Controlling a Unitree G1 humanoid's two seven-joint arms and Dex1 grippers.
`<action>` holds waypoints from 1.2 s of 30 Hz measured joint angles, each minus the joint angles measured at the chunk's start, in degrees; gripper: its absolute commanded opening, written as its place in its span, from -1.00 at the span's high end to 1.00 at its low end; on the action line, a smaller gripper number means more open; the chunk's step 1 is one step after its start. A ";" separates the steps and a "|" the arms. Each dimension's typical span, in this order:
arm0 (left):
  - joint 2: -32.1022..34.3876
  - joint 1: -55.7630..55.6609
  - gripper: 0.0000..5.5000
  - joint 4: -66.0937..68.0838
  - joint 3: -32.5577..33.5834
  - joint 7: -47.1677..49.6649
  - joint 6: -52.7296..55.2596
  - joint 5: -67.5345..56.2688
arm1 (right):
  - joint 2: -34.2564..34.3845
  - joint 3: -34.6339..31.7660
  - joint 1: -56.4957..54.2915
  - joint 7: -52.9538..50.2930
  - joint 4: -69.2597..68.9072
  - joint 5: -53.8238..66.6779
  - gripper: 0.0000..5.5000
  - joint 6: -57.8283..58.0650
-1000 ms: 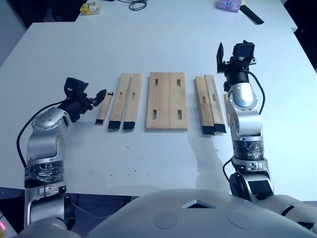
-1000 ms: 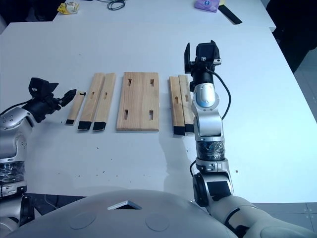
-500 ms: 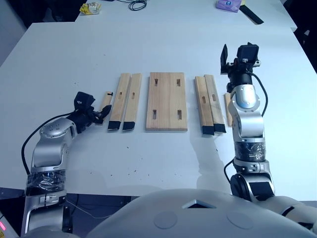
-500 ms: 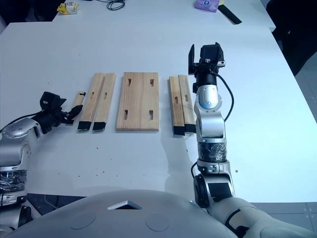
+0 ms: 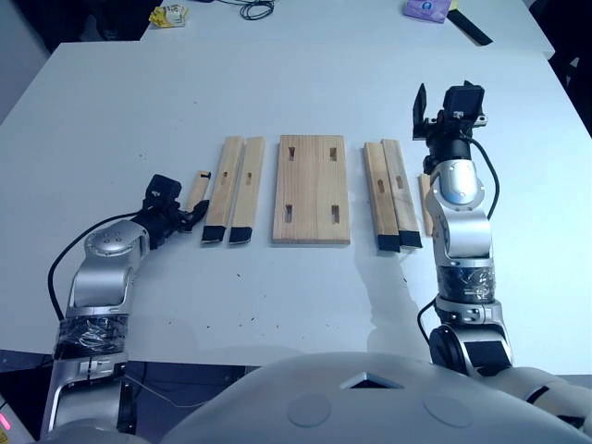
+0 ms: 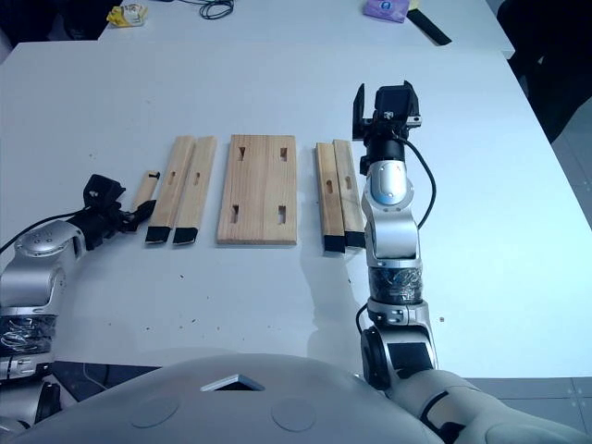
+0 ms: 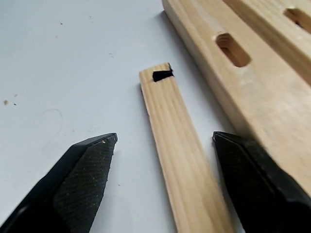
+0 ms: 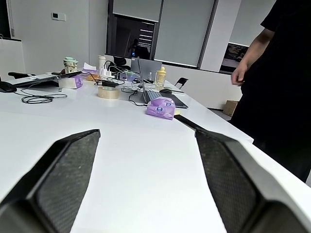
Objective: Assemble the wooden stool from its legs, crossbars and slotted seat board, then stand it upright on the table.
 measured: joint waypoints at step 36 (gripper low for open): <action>-1.93 -2.88 0.52 0.37 3.70 1.77 13.36 -7.21 | 2.32 0.02 3.19 -3.84 -3.82 -0.85 -0.32 0.01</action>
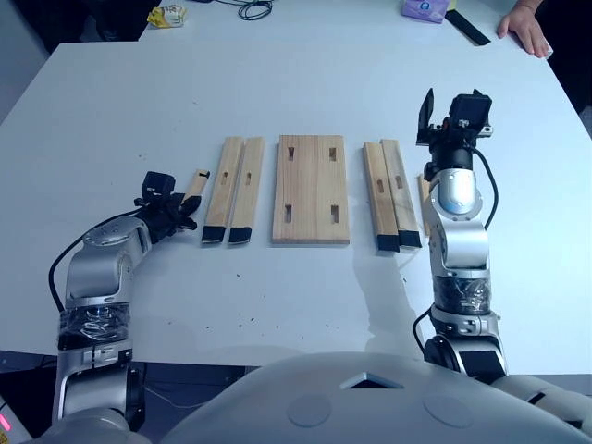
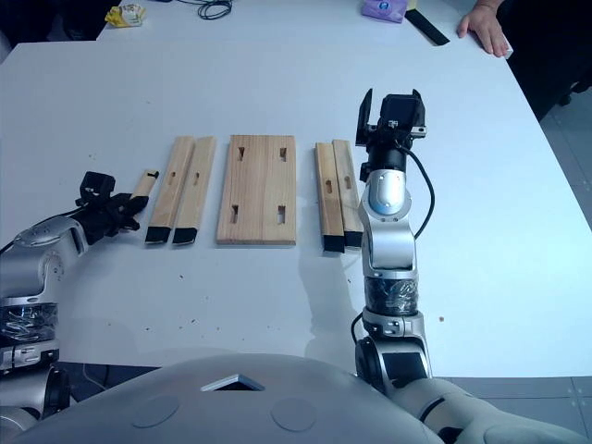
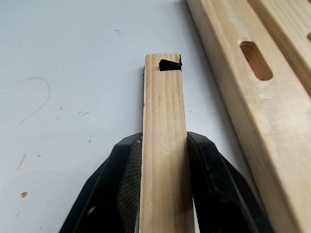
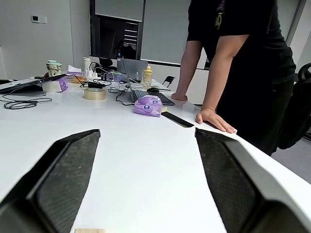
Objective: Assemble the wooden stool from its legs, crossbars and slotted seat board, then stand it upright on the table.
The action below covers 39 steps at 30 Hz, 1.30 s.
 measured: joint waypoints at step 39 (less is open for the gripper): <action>-9.40 -17.20 0.52 -19.73 15.91 -6.51 2.00 -63.13 | -11.69 -6.87 -16.61 44.94 -9.84 61.94 -0.32 40.05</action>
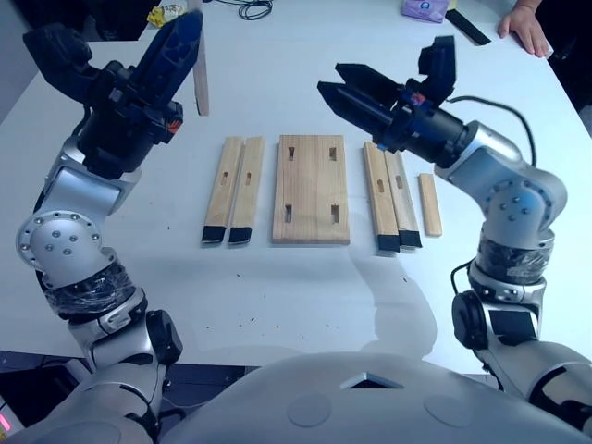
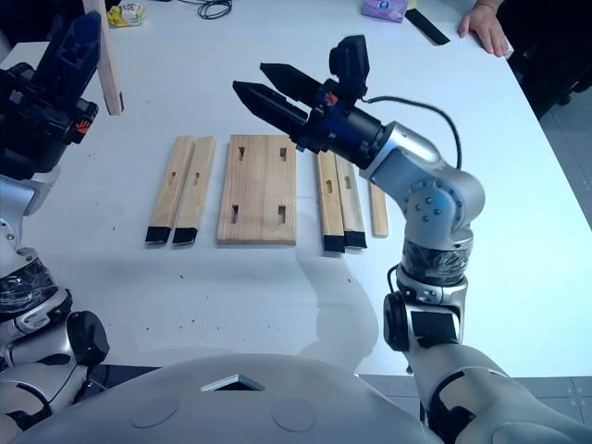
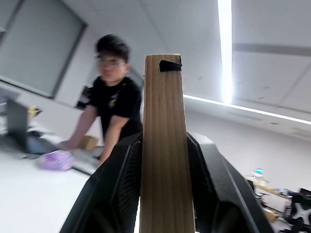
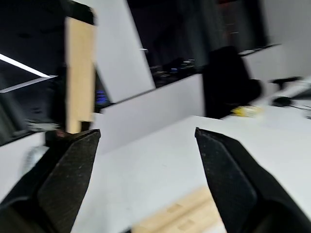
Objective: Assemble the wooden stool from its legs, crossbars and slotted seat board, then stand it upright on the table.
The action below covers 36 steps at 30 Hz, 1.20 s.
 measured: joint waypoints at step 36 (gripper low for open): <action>1.95 2.49 0.52 -3.02 -14.07 -9.58 -0.82 0.73 | -3.55 0.62 -12.99 -14.75 5.72 33.61 -0.19 9.47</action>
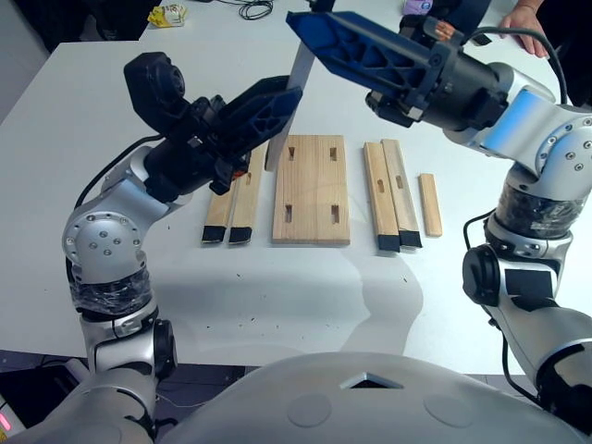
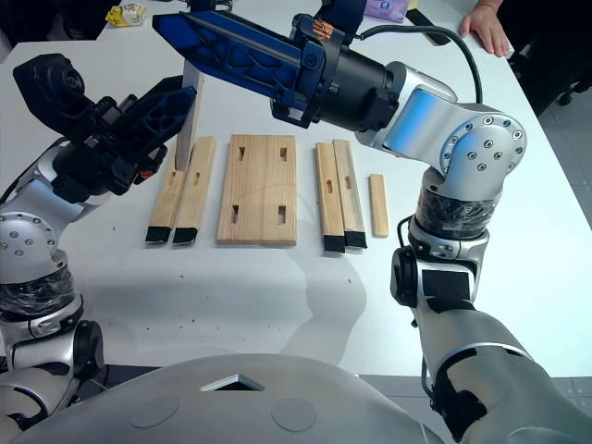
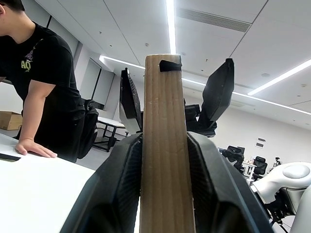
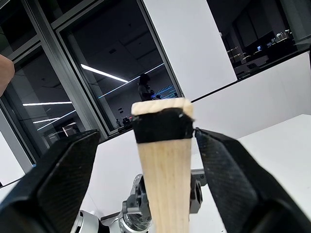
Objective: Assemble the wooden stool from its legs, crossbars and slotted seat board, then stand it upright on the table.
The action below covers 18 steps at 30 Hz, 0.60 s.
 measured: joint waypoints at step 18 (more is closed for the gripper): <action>0.54 0.34 0.52 -1.21 -0.89 -0.04 -0.01 0.17 | -1.05 3.06 2.03 -0.01 -1.68 -0.51 0.48 -2.44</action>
